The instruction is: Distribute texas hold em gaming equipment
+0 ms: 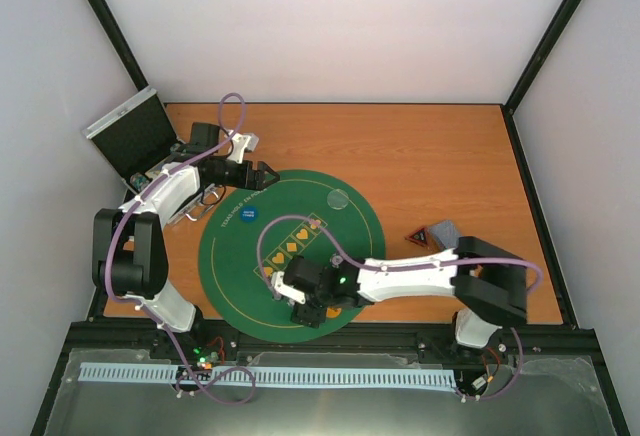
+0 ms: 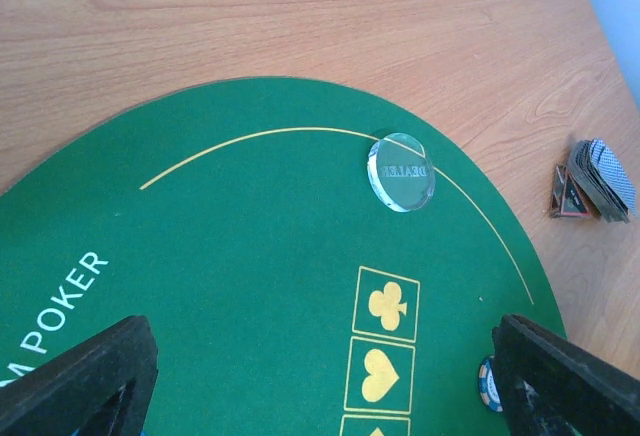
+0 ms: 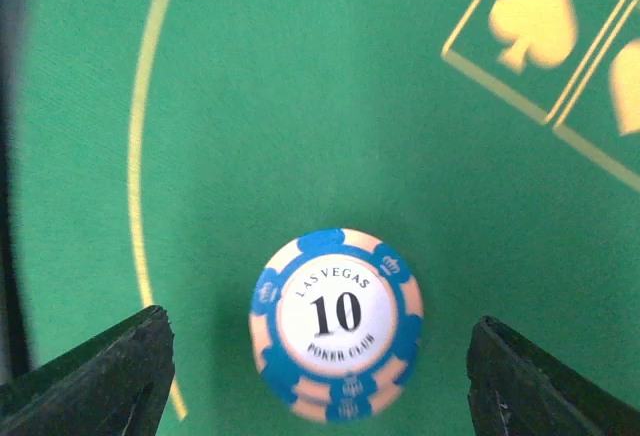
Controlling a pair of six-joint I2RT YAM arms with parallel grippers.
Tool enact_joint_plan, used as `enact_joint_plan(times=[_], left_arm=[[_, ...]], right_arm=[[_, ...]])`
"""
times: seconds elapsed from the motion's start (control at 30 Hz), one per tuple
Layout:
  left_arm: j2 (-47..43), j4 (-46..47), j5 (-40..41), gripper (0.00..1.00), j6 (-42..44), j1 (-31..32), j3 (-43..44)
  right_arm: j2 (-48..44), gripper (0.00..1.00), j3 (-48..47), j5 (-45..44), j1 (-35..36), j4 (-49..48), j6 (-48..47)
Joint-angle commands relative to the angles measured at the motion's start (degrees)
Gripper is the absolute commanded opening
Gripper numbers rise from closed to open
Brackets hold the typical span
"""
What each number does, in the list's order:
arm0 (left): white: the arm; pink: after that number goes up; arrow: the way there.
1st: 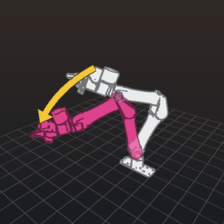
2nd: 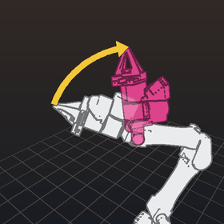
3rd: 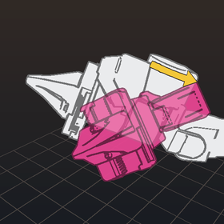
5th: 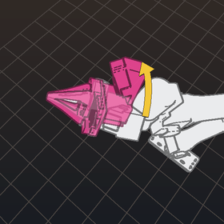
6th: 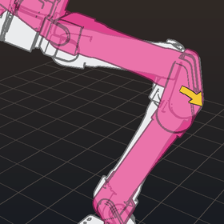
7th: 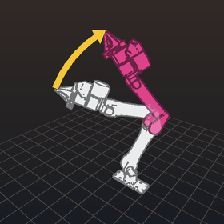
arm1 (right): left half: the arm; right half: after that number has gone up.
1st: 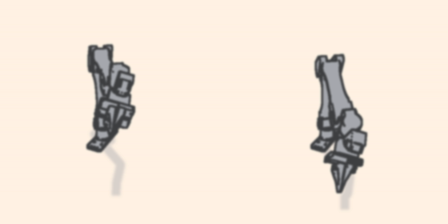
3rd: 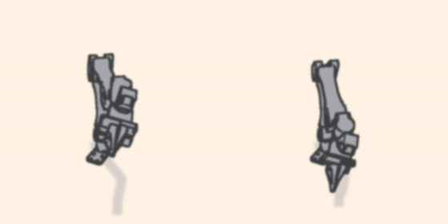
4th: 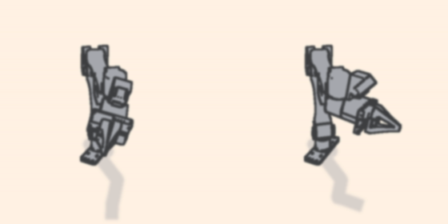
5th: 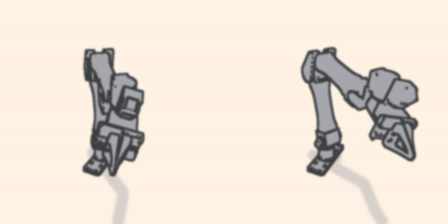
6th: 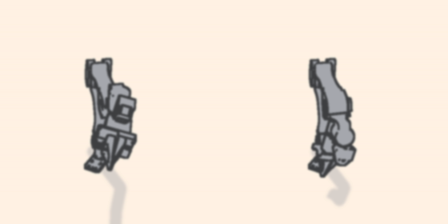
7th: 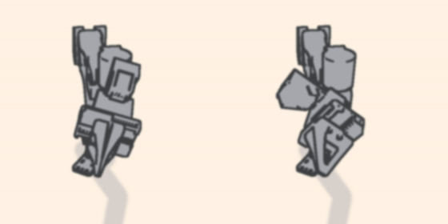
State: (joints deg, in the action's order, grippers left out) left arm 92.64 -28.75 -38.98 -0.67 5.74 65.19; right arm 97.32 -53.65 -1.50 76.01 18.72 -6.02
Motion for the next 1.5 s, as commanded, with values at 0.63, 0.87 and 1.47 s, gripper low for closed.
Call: enact_joint_plan(times=[0.63, 0.87, 1.47], left_arm=[[-2.3, 1.0, 1.7, 0.93, 1.8, 0.0, 0.4], [-2.0, 1.0, 1.5, 0.92, 2.0, 0.0, 0.5], [-1.9, 0.8, 1.6, 0.93, 2.0, 0.0, 0.7]], right_arm=[[2.0, 0.50, -10.7, -7.2, -22.0, 17.0, 11.7], [7.5, 0.37, -11.4, -4.7, -21.7, 17.2, 10.0], [2.3, 0.26, -4.6, -0.3, -19.4, 23.5, 12.1]])
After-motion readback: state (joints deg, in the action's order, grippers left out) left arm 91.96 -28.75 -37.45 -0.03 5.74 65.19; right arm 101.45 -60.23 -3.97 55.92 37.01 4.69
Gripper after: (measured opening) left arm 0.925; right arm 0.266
